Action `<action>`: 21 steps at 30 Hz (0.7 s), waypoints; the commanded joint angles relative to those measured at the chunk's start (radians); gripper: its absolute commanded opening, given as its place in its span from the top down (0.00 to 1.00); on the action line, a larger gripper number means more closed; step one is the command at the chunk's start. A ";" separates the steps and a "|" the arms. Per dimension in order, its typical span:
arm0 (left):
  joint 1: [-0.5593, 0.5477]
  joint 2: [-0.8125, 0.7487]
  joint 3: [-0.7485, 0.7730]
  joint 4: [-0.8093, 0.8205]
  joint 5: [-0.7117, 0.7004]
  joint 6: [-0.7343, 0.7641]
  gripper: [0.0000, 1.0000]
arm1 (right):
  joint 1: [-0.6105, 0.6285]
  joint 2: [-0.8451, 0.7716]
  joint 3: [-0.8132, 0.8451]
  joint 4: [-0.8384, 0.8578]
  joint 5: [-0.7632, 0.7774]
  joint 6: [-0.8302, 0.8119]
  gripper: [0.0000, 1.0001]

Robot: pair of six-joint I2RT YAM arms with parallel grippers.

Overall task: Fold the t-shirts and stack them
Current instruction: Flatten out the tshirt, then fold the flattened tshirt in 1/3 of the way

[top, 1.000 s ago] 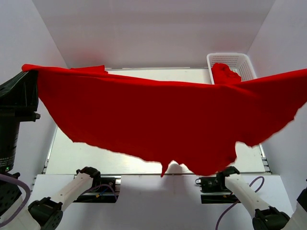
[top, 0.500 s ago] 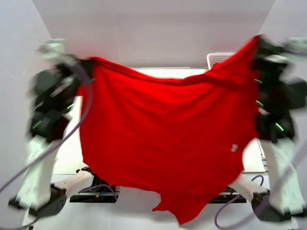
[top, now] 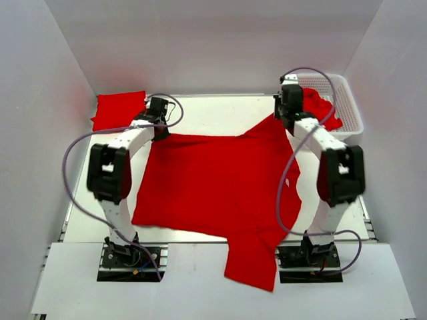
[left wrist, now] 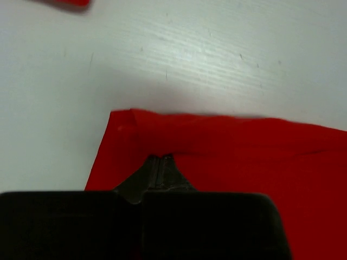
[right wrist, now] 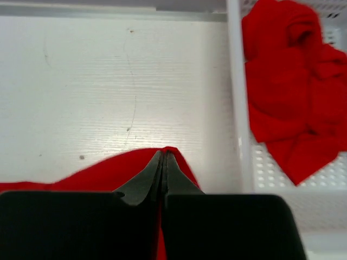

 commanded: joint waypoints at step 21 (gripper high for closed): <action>0.162 0.364 0.418 0.106 0.275 0.138 1.00 | -0.019 0.353 0.500 -0.245 -0.036 0.071 1.00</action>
